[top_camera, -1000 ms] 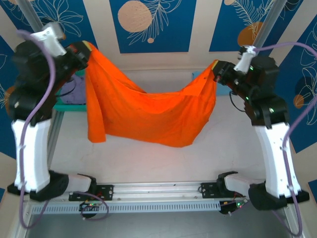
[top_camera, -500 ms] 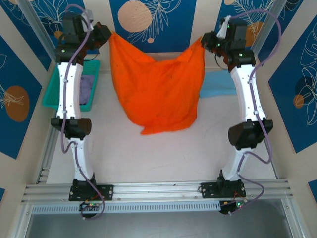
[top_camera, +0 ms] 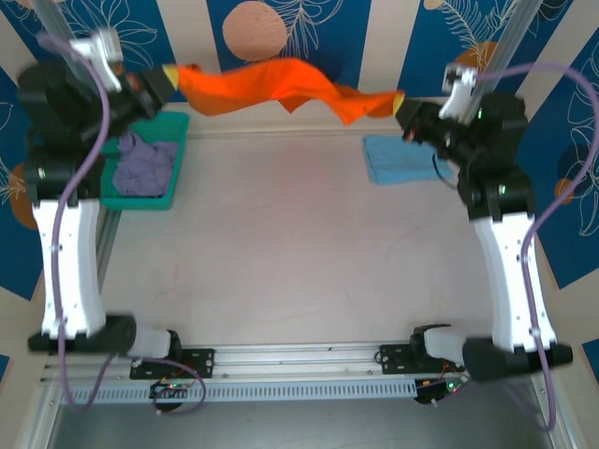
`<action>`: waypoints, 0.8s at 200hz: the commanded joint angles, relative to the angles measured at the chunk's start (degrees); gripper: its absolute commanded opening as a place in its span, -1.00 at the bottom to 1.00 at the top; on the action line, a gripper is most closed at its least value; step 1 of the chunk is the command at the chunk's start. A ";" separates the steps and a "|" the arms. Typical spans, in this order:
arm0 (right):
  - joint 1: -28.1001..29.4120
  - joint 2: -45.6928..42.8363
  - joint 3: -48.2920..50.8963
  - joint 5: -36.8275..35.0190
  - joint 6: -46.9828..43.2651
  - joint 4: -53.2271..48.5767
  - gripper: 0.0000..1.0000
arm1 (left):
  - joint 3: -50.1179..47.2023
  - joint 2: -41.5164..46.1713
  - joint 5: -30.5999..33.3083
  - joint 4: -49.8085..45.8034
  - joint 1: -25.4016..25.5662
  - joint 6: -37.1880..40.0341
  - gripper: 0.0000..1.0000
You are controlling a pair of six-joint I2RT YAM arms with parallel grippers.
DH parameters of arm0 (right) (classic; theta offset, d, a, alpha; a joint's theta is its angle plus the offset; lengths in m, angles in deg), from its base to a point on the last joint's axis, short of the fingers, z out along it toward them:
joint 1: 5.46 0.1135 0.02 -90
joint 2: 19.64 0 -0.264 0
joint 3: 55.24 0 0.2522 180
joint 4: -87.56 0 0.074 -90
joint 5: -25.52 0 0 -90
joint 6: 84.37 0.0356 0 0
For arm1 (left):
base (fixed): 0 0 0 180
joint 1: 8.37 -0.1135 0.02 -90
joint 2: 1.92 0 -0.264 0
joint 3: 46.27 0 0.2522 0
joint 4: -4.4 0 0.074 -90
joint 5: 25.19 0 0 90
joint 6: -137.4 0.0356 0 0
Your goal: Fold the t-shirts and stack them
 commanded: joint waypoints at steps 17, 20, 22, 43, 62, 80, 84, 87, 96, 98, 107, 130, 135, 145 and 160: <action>3.32 -14.63 32.93 3.95 3.46 0.72 -1.00 | -43.45 20.91 7.67 -3.73 0.26 1.86 -0.29; 3.71 -16.00 35.21 3.92 3.80 -0.21 -1.00 | -45.86 23.05 9.06 -5.40 0.26 1.89 -0.29; 3.90 -16.87 36.66 3.96 4.14 -0.80 -0.98 | -47.28 24.47 9.98 -6.43 0.26 1.88 -0.29; 4.35 -27.46 47.11 0.98 8.52 -11.70 -0.31 | -56.07 40.39 25.28 -18.84 0.26 2.01 0.15; 3.96 -37.45 49.91 -8.56 13.49 -21.17 0.20 | -56.24 48.47 29.86 -20.56 0.26 1.64 0.16; 3.74 -42.16 50.39 -12.58 15.48 -19.88 0.44 | -54.79 46.05 29.33 -18.13 0.21 -1.85 0.31; 3.74 -41.80 50.26 -13.08 15.88 -19.19 0.45 | -54.65 44.84 28.60 -17.11 0.26 -2.43 0.34; 3.74 -41.21 50.14 -13.28 16.36 -18.71 0.45 | -54.64 43.89 28.02 -16.19 0.22 -2.88 0.36; 3.74 -38.06 49.21 -13.05 17.30 -16.95 0.46 | -54.60 40.34 26.02 -13.44 0.22 -4.55 0.42; 3.74 -37.13 48.87 -12.74 17.32 -16.46 0.46 | -54.52 39.45 25.61 -12.95 0.23 -4.82 0.42; 3.97 -32.45 47.77 -12.03 17.43 -13.98 0.46 | -53.87 35.33 23.64 -10.63 0.34 -5.83 0.42; 5.64 -17.17 43.73 -9.81 15.90 -7.71 0.30 | -50.88 24.64 25.73 -8.51 2.88 -6.00 0.35; 6.54 -12.99 42.13 -9.83 15.05 -7.49 0.25 | -50.25 22.27 27.73 -8.55 4.15 -5.78 0.35; 8.69 -5.30 38.54 -11.45 13.54 -8.26 0.21 | -49.20 17.61 30.98 -8.65 6.69 -5.55 0.35; 11.77 4.68 34.01 -13.08 11.70 -8.49 0.12 | -47.28 9.82 33.33 -8.08 9.74 -5.94 0.39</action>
